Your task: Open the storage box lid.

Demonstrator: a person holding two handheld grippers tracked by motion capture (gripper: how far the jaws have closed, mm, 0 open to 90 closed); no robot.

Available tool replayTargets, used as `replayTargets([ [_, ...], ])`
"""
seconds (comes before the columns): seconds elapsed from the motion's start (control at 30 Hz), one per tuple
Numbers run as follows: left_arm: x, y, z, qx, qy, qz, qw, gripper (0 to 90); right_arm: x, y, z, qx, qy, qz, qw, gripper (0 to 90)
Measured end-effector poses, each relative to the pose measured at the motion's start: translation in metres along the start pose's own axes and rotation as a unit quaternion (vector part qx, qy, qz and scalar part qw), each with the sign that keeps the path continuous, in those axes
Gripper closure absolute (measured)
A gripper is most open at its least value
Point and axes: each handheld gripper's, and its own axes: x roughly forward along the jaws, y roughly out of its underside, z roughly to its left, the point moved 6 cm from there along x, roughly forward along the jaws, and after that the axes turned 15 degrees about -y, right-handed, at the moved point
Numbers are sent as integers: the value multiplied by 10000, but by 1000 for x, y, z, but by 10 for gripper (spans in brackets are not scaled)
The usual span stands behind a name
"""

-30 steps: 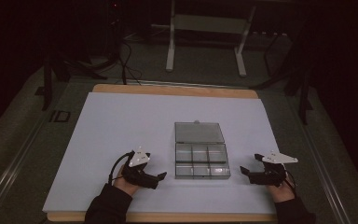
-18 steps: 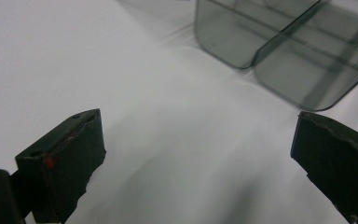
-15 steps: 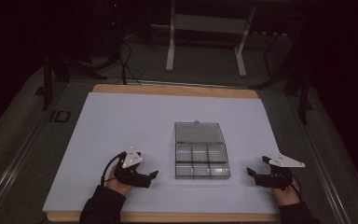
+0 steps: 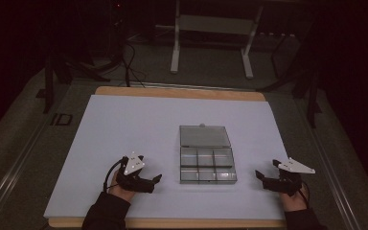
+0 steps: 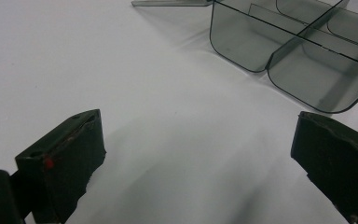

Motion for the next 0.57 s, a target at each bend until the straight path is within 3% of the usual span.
replayTargets([
  [0.57, -1, 0, -1, 35, -59, -80, 9999, 38, -1, 0, -3, 177, 54, -110, 9998, 143],
])
